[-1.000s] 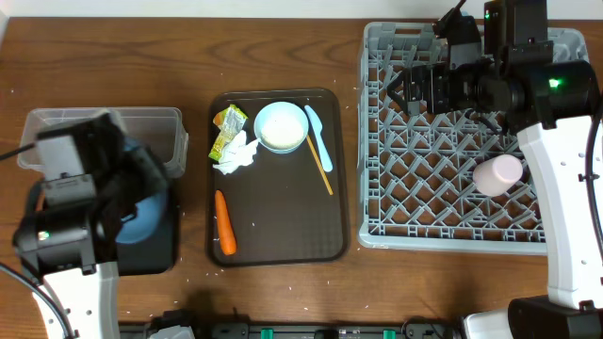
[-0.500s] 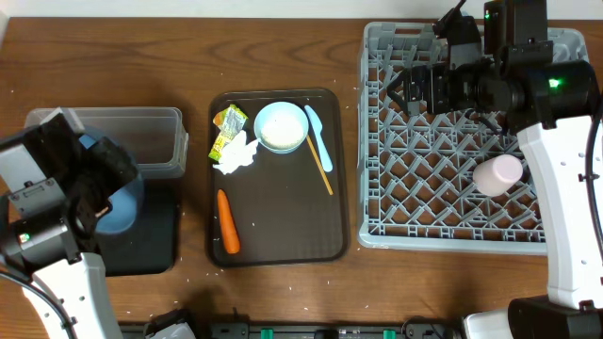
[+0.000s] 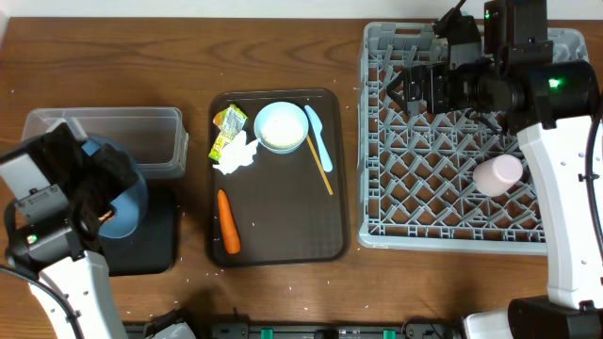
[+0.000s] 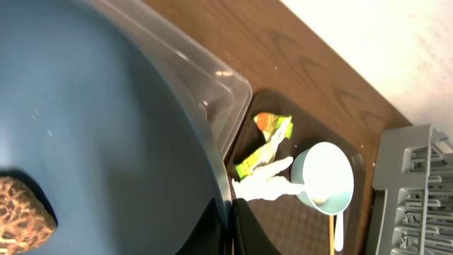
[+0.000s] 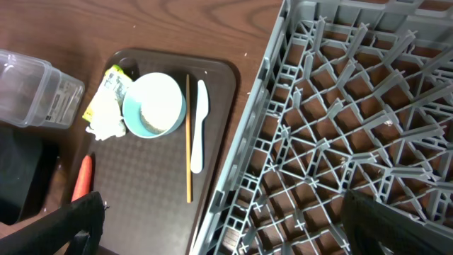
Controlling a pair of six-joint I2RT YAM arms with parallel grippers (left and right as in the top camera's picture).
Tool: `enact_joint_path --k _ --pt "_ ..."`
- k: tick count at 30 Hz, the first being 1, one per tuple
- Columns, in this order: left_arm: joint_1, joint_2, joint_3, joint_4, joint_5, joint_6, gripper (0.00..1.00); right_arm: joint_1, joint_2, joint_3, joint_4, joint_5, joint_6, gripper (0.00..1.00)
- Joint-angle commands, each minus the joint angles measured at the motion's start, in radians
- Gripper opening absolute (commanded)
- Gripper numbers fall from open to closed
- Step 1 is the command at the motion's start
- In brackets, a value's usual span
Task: Sort waste into correct bins and load items into the dishwasher rack
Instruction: 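Tip the blue plate over the black tray to dump the food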
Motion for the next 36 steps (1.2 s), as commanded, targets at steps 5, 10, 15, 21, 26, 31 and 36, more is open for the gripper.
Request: enact_joint_path --k 5,10,15,21,26,31,36 --pt "0.033 -0.021 -0.025 0.044 0.182 0.064 0.06 0.005 0.000 0.000 0.000 0.004 -0.005 0.99" --pt "0.095 -0.039 -0.021 0.114 0.292 -0.019 0.06 0.005 0.000 0.000 -0.002 0.004 -0.004 0.99" --pt "0.146 -0.089 -0.026 0.158 0.354 -0.007 0.06 0.005 0.000 0.000 -0.002 0.004 -0.005 0.99" --pt "0.161 -0.097 -0.055 0.121 0.449 0.019 0.06 0.005 0.000 0.000 0.011 0.004 -0.005 0.99" --pt "0.188 -0.127 -0.060 0.150 0.445 0.011 0.06 0.005 0.000 0.000 0.005 0.013 -0.005 0.99" --pt "0.204 -0.153 -0.061 0.182 0.559 -0.100 0.06 0.004 0.000 0.000 0.006 0.045 -0.005 0.99" --pt "0.219 -0.212 -0.067 -0.017 0.040 -0.256 0.06 0.004 0.000 0.000 -0.003 0.045 -0.005 0.99"
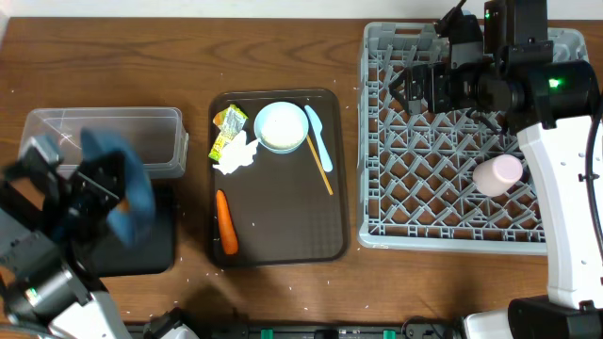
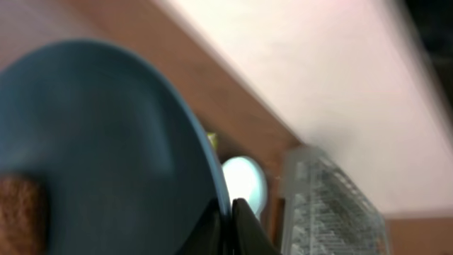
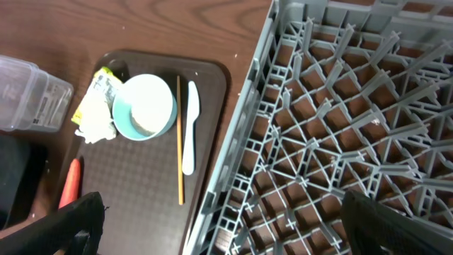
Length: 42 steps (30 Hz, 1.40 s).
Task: Sort waste into correct bins and load items into the dishwasher rack
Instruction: 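Tip the blue plate over the black tray to dump the food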
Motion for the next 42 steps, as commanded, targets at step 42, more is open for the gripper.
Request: enact_joint_path --k 42 --pt "0.095 0.035 -0.100 0.296 0.029 -0.163 0.06 0.004 0.000 0.000 -0.032 0.041 -0.005 0.99"
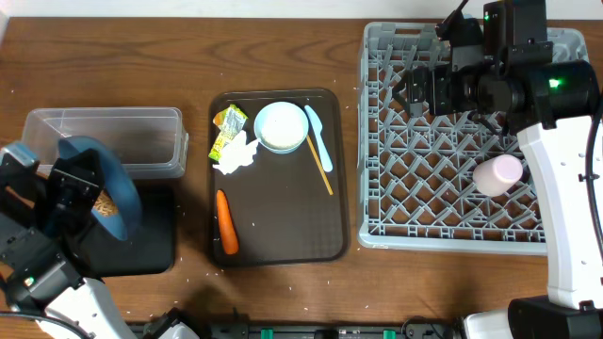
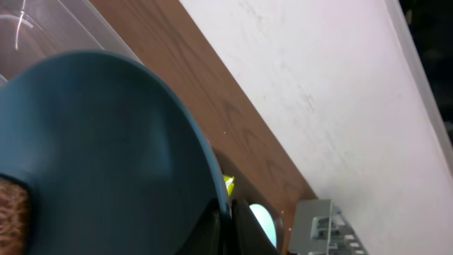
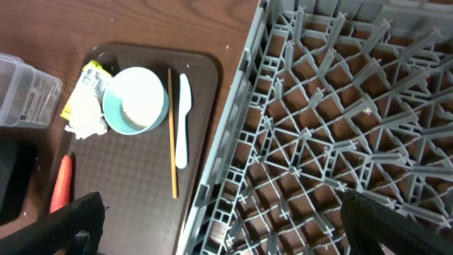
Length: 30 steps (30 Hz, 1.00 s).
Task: Sort waste into correct bins and load items into the dishwasher rack
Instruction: 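Tip the blue plate over the black tray to dump the food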
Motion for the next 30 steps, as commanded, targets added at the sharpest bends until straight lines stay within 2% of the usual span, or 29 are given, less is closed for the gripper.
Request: enact_joint_path --k 1,4,9,15,19,21,23,24,27,30 --pt "0.012 -0.033 0.002 0.014 0.003 -0.005 0.06 0.003 0.000 0.000 -0.005 0.012 -0.005 0.99" --pt "-0.015 -0.023 0.000 -0.077 -0.128 -0.048 0.06 0.003 0.000 0.000 0.002 0.012 -0.005 0.99" --pt "0.039 -0.071 0.006 -0.083 -0.118 -0.052 0.06 0.004 0.000 0.000 0.003 0.012 -0.005 0.99" --pt "-0.019 -0.068 0.002 -0.059 -0.131 -0.031 0.06 0.004 0.000 0.000 0.008 0.012 -0.005 0.99" --pt "0.005 -0.094 0.003 0.058 0.045 0.054 0.06 0.004 0.000 0.000 0.001 0.013 -0.005 0.99" --pt "-0.003 -0.113 0.002 0.045 -0.005 0.056 0.06 0.004 0.000 0.000 -0.011 0.019 -0.005 0.99" --pt "-0.025 -0.105 0.002 -0.042 -0.140 0.027 0.06 0.003 0.000 0.000 -0.009 0.019 -0.005 0.99" --pt "-0.032 -0.093 0.002 -0.069 -0.151 0.039 0.06 0.004 0.000 0.000 -0.005 0.018 -0.005 0.99" --pt "-0.016 -0.074 0.006 -0.071 -0.049 0.108 0.06 0.004 0.000 0.000 0.004 0.019 -0.005 0.99" --pt "0.014 -0.114 0.020 -0.067 -0.053 0.101 0.06 0.004 0.000 0.000 -0.006 0.019 -0.005 0.99"
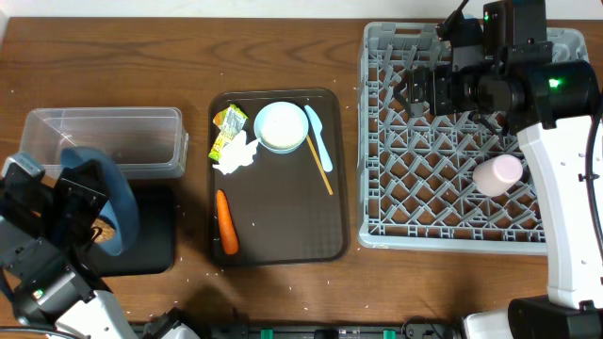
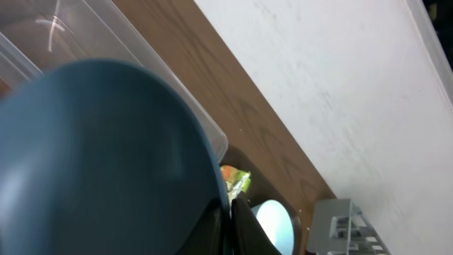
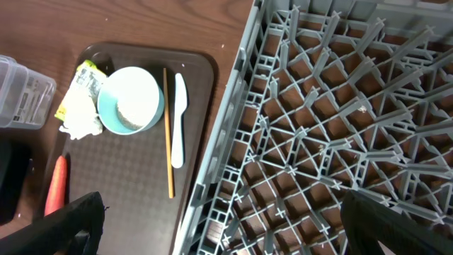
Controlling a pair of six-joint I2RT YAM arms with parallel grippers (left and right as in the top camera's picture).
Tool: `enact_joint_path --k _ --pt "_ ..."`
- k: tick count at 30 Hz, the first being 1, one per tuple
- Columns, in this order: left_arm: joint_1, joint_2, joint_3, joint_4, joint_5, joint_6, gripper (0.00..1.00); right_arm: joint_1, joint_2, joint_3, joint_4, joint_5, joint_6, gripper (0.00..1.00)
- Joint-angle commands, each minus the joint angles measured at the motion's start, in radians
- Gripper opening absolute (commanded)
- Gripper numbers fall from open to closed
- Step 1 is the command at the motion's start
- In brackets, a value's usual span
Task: Sort waste into correct bins and load items into the dishwasher rack
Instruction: 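Tip the blue plate over the black tray to dump the food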
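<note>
My left gripper point(image 2: 230, 207) is shut on the rim of a blue plate point(image 2: 99, 163), which it holds steeply tilted over the black bin point(image 1: 151, 240) at the lower left. No food shows on the plate's face in the left wrist view. On the brown tray point(image 1: 283, 235) lie a yellow-green wrapper point(image 1: 227, 125), a crumpled white tissue point(image 1: 236, 153), a light blue bowl point(image 1: 281, 126), a blue spoon point(image 1: 317, 137), a chopstick point(image 1: 322, 171) and a carrot point(image 1: 227, 222). My right gripper point(image 1: 407, 89) hangs open over the grey dishwasher rack point(image 1: 452, 174), which holds a pink cup point(image 1: 497, 174).
A clear plastic container point(image 1: 104, 139) stands behind the black bin, left of the tray. In the right wrist view the rack's grid point(image 3: 333, 113) fills the right side, with the tray point(image 3: 127, 170) at its left.
The plate has tipped further over the black bin, and the brown food at its lower edge no longer shows in the left wrist view. The right gripper has barely shifted.
First the left gripper held the plate low over the black bin, a brown piece of food on it. Then the plate was raised and tilted, the food still at its lower edge. Now it is steeper and no food shows. The right gripper stayed open over the rack.
</note>
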Motion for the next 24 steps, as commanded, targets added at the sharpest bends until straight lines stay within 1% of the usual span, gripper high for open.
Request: enact_joint_path --k 1,3,5,8,11,12,14,15,16,17,20,24 --pt "0.017 -0.055 0.026 0.015 0.001 0.042 0.06 0.004 0.000 0.000 -0.010 0.004 -0.005 0.99" --pt "-0.016 -0.056 0.013 0.015 -0.056 0.042 0.06 0.004 0.000 0.000 -0.008 0.004 -0.005 0.99" --pt "-0.040 -0.032 -0.001 0.013 -0.068 0.042 0.06 0.004 0.000 0.000 0.006 0.004 -0.005 0.99" --pt "-0.027 -0.014 0.006 0.017 -0.049 0.038 0.06 0.004 0.000 0.000 0.012 0.004 -0.005 0.99" --pt "0.002 -0.051 0.042 0.052 0.007 0.038 0.06 0.004 0.000 0.000 -0.005 0.004 -0.005 0.99" --pt "0.001 -0.067 0.043 0.058 0.004 0.039 0.06 0.003 0.000 0.000 -0.008 0.004 -0.005 0.99" --pt "-0.010 -0.091 0.034 0.028 -0.118 0.038 0.06 0.003 0.000 0.000 -0.008 0.004 -0.005 0.99" --pt "-0.022 -0.092 0.027 -0.014 -0.224 0.016 0.06 0.004 0.000 0.000 -0.005 0.004 -0.005 0.99" --pt "-0.031 -0.087 0.024 -0.064 -0.292 -0.006 0.06 0.003 0.000 0.000 0.002 0.004 -0.005 0.99" --pt "-0.031 -0.078 0.024 -0.097 -0.304 -0.006 0.06 0.004 0.000 0.000 0.008 0.004 -0.005 0.99" --pt "-0.031 -0.070 0.024 -0.127 -0.275 0.009 0.06 0.004 0.000 0.000 0.021 0.004 -0.005 0.99" --pt "-0.031 -0.093 0.035 -0.083 -0.249 0.012 0.06 0.004 0.000 0.000 0.018 0.004 -0.005 0.99"
